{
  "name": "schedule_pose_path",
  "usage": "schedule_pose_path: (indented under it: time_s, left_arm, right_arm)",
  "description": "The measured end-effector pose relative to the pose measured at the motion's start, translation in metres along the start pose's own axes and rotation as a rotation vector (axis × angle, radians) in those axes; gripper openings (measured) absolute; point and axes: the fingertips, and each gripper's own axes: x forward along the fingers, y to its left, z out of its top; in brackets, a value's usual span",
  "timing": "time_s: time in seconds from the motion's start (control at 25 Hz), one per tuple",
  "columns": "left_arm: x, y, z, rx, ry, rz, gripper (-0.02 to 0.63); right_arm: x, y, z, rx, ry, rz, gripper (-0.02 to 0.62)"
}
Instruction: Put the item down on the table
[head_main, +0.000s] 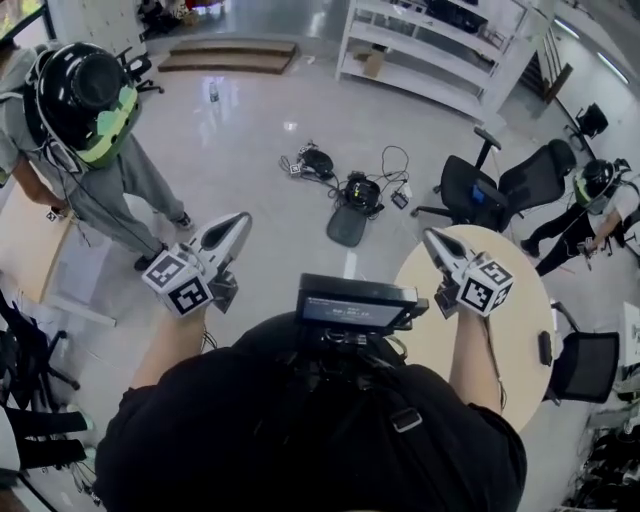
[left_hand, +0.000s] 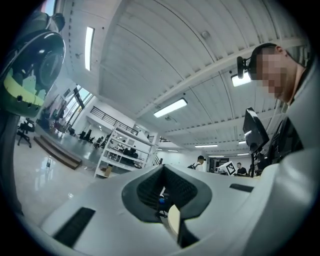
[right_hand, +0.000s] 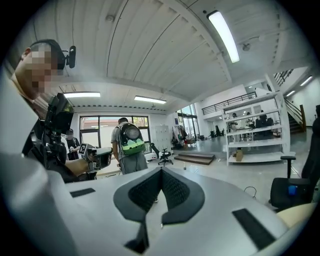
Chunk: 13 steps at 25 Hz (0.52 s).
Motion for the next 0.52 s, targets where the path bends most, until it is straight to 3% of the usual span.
schedule_pose_path:
  time_s: [0.52]
  left_arm:
    - [0.000, -0.001, -0.003, -0.013, 0.017, -0.028, 0.002]
  right_arm:
    - [-0.015, -0.003, -0.004, 0.015, 0.003, -0.037, 0.005]
